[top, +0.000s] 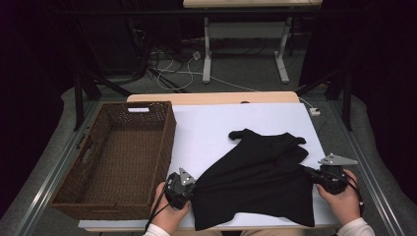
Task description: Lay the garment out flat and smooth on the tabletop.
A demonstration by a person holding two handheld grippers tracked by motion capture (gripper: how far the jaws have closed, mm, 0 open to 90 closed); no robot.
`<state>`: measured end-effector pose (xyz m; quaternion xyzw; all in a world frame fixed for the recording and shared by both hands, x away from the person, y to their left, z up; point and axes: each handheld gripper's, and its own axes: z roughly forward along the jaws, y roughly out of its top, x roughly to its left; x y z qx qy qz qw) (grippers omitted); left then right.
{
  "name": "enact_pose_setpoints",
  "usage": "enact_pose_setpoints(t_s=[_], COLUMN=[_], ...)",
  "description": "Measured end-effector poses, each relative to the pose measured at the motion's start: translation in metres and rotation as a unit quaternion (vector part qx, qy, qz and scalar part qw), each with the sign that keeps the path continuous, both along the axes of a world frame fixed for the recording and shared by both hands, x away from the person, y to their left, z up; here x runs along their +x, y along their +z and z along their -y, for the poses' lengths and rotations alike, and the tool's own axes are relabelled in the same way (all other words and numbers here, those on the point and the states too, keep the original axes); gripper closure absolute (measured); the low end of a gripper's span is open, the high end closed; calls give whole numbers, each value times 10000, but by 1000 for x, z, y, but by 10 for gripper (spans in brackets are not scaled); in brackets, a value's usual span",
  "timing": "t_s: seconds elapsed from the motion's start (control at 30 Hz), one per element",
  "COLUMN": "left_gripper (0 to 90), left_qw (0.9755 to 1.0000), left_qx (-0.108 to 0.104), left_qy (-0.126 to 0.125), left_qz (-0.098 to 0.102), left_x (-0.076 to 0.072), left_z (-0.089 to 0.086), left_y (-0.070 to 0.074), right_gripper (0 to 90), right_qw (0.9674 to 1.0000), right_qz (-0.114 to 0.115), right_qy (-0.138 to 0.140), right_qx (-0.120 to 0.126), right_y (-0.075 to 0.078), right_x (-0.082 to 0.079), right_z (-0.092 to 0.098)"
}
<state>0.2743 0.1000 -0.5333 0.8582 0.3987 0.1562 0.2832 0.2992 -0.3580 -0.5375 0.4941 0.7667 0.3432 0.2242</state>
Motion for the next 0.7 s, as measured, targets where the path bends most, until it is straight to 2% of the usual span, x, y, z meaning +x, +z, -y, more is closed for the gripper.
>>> enact_pose_setpoints(t_s=[0.1, 0.27, 0.33, 0.4, 0.5, 0.57, 0.7], left_gripper=[886, 882, 877, 869, 856, 846, 786], left_qw=[9999, 9997, 9997, 9996, 9995, 9995, 9989], left_qx=[-27, -122, -200, -271, -316, -326, -435], left_qy=[56, 120, 87, 54, 25, 17, -1], left_qz=[118, 178, 95, 30, -2, -32, -145], left_x=[3, 6, 7, 7, 5, 3, -1], left_z=[1, 4, 3, 3, 2, 0, -3], left_y=[-1, -1, -1, -2, -3, -4, -5], right_gripper=[884, 874, 793, 714, 635, 603, 564], right_qw=[9998, 9998, 9999, 9999, 9997, 9998, 9999], right_qz=[148, 92, 42, 36, 34, 90, 40], right_qy=[41, 64, 124, 132, 126, 73, 19], right_qx=[-134, -160, -105, -73, 185, 153, 93], right_y=[0, -1, -1, 1, 6, 10, 12], right_x=[11, 22, 20, 14, -1, -11, -31], right_z=[-8, -18, -21, -24, -23, -21, -17])
